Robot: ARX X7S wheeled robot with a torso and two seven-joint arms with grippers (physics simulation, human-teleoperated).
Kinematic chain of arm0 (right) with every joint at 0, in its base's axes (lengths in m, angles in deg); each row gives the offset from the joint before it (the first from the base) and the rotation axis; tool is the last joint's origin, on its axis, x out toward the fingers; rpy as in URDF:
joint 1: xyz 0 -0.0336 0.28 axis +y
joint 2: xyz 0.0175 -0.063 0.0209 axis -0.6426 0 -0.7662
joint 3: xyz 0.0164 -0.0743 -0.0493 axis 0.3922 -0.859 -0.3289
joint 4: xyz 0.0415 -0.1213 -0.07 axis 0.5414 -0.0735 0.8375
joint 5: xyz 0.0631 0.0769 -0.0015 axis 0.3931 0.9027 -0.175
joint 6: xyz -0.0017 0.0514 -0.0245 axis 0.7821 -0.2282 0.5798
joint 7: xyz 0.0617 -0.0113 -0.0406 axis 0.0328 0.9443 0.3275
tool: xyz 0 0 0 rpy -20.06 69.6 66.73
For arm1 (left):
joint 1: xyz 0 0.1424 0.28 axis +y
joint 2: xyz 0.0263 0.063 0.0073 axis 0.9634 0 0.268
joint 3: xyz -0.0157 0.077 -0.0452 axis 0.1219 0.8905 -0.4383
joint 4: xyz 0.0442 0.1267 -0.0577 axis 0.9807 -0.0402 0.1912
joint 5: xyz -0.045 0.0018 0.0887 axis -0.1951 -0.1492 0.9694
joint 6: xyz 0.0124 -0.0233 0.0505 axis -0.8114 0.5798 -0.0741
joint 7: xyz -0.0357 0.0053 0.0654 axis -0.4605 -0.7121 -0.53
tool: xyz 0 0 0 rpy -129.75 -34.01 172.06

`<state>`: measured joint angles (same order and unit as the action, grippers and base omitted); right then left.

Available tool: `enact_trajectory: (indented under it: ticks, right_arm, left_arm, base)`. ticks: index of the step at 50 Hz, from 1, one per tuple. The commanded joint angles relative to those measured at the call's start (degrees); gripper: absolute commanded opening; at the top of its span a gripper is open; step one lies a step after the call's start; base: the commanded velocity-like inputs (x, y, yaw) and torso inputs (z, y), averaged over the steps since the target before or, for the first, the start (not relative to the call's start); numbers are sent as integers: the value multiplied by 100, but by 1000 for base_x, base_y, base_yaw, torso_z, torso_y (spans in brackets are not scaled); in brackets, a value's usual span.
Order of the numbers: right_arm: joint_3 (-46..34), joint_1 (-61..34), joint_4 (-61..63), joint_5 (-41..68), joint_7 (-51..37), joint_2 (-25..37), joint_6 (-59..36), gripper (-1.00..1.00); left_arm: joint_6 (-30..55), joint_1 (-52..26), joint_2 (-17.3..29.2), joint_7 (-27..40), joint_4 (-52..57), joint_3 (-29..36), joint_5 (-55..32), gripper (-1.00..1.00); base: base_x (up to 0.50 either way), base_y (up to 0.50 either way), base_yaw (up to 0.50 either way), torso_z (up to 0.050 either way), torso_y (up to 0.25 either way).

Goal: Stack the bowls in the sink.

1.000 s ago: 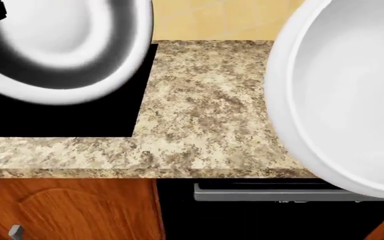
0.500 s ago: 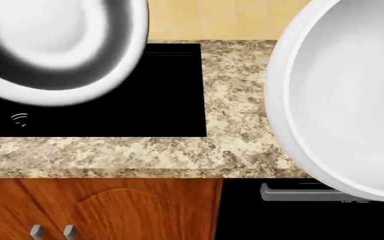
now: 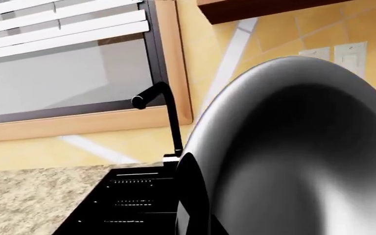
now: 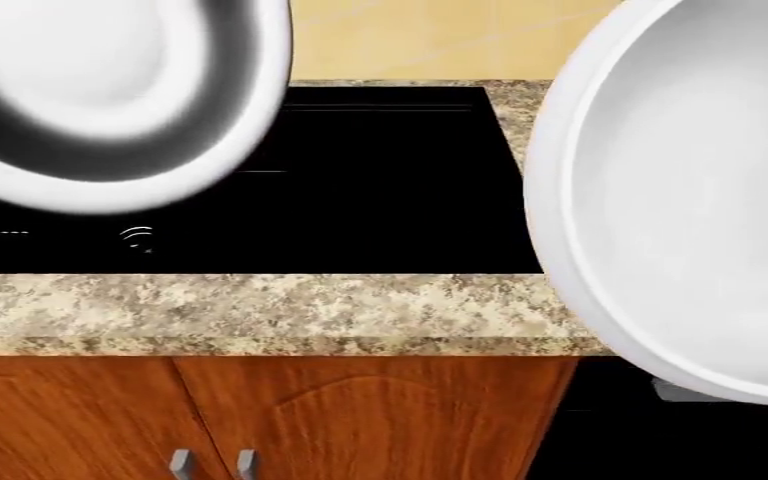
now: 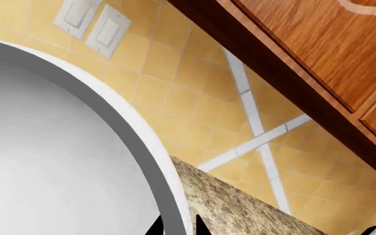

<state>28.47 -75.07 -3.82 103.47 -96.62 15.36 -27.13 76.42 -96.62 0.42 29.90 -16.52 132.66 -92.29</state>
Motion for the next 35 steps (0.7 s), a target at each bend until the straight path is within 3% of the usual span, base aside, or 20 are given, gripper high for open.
enact_trajectory:
  ticks: [1,35]
  right_arm:
    - [81,10,29,-81,9,22,-1,-100]
    - [173,251,107,-255,122,10,81,-100]
  left_arm:
    - [-20,-51,47,30,9,-47,24,-100]
    - [-32,1,150,2,55,-70,18,-100]
  base:
    - [0,500,0,0,0]
    - [0,500,0,1,1]
